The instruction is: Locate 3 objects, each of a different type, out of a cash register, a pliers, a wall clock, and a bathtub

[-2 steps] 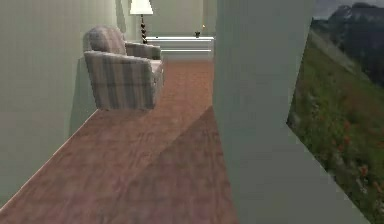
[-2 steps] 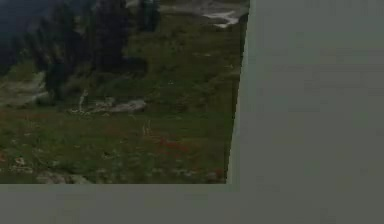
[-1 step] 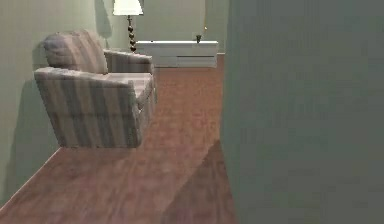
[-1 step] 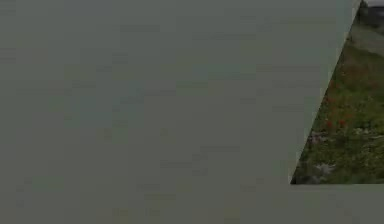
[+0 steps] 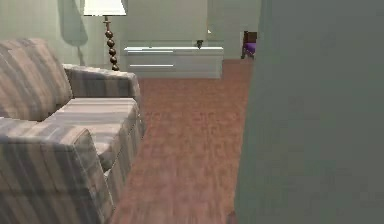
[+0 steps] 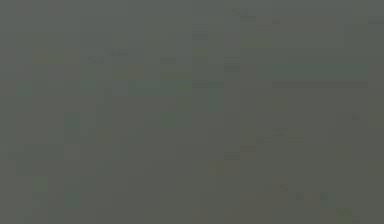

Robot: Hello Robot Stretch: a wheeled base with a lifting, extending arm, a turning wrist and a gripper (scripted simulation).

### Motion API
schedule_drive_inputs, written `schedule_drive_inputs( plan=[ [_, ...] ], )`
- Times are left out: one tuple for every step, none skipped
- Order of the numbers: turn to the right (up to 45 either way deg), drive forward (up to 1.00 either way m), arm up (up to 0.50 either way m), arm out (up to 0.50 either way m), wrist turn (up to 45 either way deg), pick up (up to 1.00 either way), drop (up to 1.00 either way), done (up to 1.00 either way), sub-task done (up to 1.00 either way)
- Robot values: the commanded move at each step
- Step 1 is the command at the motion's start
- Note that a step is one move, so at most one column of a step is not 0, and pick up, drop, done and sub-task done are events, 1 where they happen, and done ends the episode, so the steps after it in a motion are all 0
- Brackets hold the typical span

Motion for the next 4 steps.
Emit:
schedule_drive_inputs(
  plan=[
    [0.0,1.0,0.0,0.0,0.0,0.0,0.0,0.0,0.0],
    [0.0,0.35,0.0,0.0,0.0,0.0,0.0,0.0,0.0],
    [33.0,0.0,0.0,0.0,0.0,0.0,0.0,0.0,0.0],
    [0.0,1.0,0.0,0.0,0.0,0.0,0.0,0.0,0.0]
  ],
)
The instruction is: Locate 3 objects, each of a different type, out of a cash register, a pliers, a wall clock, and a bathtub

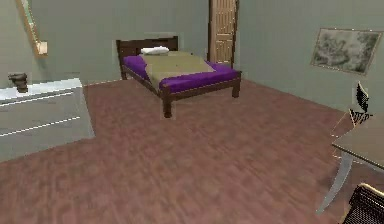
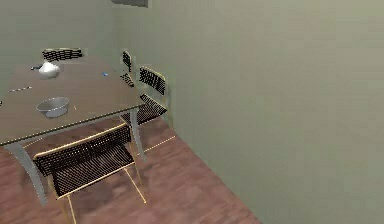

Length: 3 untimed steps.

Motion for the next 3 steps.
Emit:
schedule_drive_inputs(
  plan=[
    [3.0,0.0,0.0,0.0,0.0,0.0,0.0,0.0,0.0],
    [0.0,0.65,0.0,0.0,0.0,0.0,0.0,0.0,0.0],
    [9.0,0.0,0.0,0.0,0.0,0.0,0.0,0.0,0.0]
  ],
)
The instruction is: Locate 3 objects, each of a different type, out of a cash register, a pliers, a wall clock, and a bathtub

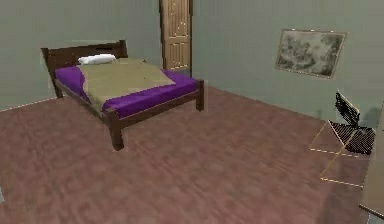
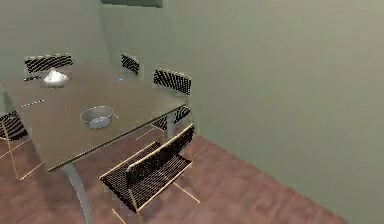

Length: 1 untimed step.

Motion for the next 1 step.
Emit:
schedule_drive_inputs(
  plan=[
    [0.0,0.45,0.0,0.0,0.0,0.0,0.0,0.0,0.0]
  ],
)
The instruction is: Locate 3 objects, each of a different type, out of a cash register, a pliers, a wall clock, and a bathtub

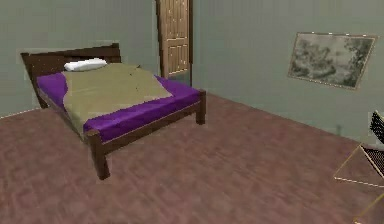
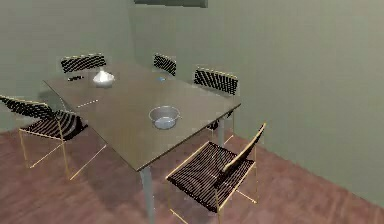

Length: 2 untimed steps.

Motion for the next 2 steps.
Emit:
schedule_drive_inputs(
  plan=[
    [18.0,0.0,0.0,0.0,0.0,0.0,0.0,0.0,0.0],
    [0.0,1.0,0.0,0.0,0.0,0.0,0.0,0.0,0.0]
  ],
)
